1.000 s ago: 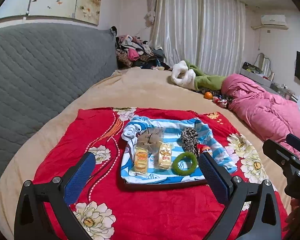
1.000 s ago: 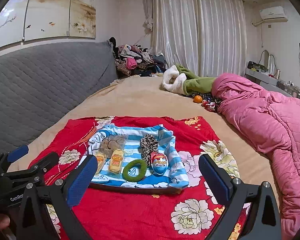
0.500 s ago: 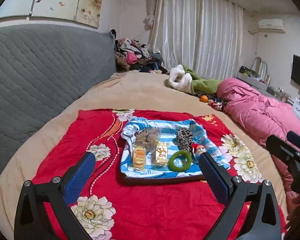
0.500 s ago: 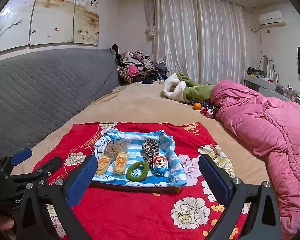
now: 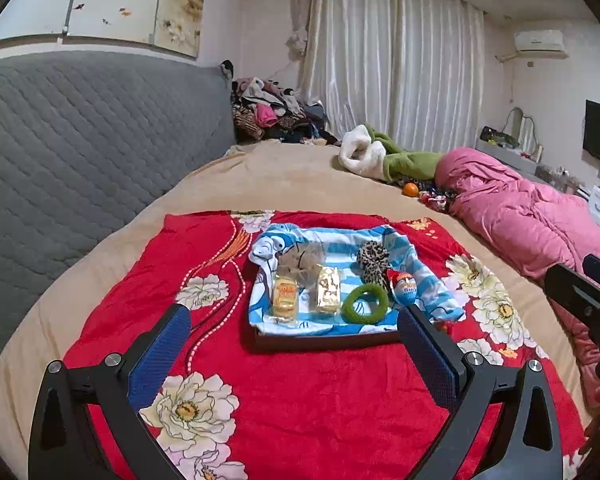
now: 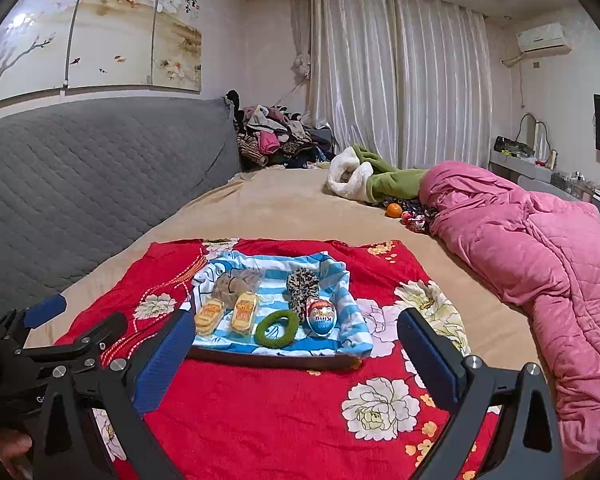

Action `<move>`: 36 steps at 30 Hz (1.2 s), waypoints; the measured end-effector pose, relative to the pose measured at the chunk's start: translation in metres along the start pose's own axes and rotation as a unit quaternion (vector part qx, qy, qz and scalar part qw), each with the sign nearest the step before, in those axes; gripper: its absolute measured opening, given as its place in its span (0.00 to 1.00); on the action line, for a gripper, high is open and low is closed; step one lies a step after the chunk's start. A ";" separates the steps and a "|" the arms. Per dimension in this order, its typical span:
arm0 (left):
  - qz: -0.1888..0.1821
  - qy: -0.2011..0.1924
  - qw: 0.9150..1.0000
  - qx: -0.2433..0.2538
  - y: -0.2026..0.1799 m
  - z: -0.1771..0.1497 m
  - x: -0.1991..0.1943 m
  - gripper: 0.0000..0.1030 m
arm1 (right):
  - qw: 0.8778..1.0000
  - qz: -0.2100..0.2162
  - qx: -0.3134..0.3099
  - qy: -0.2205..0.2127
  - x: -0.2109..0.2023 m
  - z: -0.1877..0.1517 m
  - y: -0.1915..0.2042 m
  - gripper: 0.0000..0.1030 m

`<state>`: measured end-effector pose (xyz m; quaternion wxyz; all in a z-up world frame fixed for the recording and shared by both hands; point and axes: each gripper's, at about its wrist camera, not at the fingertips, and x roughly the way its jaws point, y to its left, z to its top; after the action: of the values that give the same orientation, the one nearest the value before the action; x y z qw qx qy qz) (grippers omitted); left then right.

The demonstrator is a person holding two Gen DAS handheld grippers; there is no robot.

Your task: Organize objects

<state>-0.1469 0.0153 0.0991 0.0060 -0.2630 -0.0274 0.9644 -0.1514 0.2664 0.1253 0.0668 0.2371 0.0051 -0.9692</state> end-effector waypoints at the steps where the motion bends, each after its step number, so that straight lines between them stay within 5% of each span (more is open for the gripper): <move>1: -0.001 0.001 1.000 0.000 0.001 -0.002 0.000 1.00 | 1.000 -0.001 0.000 0.000 0.000 -0.002 0.000 0.99; 36: -0.008 0.000 1.000 0.009 0.003 -0.065 0.018 1.00 | 0.999 -0.012 0.005 0.031 0.017 -0.074 -0.019 0.99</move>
<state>-0.1296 0.0165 0.0333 0.0158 -0.2625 -0.0204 0.9646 -0.1347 0.2857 0.0519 0.0540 0.2671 0.0049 -0.9621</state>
